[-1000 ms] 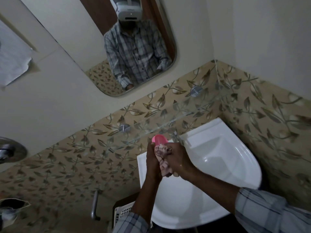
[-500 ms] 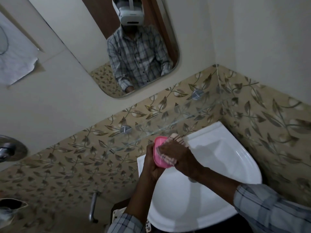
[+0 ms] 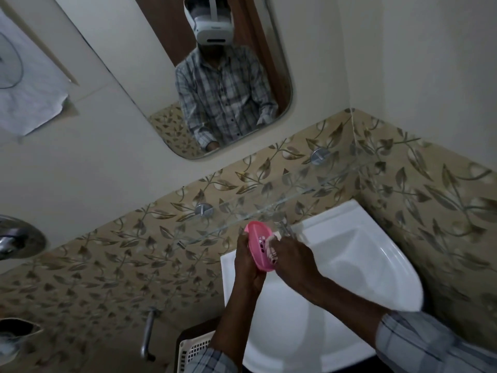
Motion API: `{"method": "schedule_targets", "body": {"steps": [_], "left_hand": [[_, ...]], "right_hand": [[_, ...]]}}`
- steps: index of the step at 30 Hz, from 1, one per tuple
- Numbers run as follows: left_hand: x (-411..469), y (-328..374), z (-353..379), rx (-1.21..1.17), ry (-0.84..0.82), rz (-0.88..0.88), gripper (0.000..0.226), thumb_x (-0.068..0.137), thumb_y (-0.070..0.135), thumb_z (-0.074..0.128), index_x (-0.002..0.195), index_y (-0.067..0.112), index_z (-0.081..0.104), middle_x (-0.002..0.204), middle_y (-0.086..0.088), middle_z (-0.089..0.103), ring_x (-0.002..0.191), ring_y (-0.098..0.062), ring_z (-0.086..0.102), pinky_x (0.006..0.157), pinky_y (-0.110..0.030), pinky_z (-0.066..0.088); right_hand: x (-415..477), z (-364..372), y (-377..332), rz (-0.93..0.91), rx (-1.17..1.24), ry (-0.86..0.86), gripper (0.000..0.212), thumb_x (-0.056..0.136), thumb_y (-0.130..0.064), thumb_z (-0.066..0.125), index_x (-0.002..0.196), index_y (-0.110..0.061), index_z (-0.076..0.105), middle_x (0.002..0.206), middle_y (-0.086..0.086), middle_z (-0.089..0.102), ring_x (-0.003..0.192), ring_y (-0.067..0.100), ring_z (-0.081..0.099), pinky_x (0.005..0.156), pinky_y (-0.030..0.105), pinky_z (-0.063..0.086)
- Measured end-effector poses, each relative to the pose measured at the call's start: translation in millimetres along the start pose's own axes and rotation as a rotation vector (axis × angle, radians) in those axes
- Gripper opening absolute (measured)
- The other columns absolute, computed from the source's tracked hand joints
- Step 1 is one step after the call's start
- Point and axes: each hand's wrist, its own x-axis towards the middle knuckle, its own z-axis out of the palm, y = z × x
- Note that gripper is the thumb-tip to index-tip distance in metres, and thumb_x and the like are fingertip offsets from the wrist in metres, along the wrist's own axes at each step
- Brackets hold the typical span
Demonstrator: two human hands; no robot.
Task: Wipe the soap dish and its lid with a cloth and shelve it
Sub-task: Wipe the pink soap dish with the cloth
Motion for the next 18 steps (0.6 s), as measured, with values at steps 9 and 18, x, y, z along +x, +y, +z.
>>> {"method": "schedule_targets", "body": {"steps": [9,18], "left_hand": [[0,2,-32,-0.117,-0.054,0.057,0.059,0.103,0.039,0.034,0.148,0.001,0.038,0.127,-0.027,0.049,0.114,-0.039,0.050,0.098,-0.049,0.043],[-9,-23,-2,0.176,0.048,0.418,0.035,0.101,0.048,0.040,0.120,0.026,0.060,0.105,-0.010,0.069,0.096,-0.026,0.068,0.069,-0.029,0.059]], "right_hand": [[-1,-49,34,0.527,0.688,0.036,0.019,0.089,-0.022,0.066,0.071,-0.017,0.068,0.076,0.003,0.075,0.077,0.019,0.071,0.068,0.030,0.058],[-13,-20,-24,0.272,0.351,-0.035,0.026,0.088,-0.024,0.064,0.114,-0.020,0.070,0.103,0.006,0.076,0.094,0.025,0.071,0.078,0.032,0.057]]}}
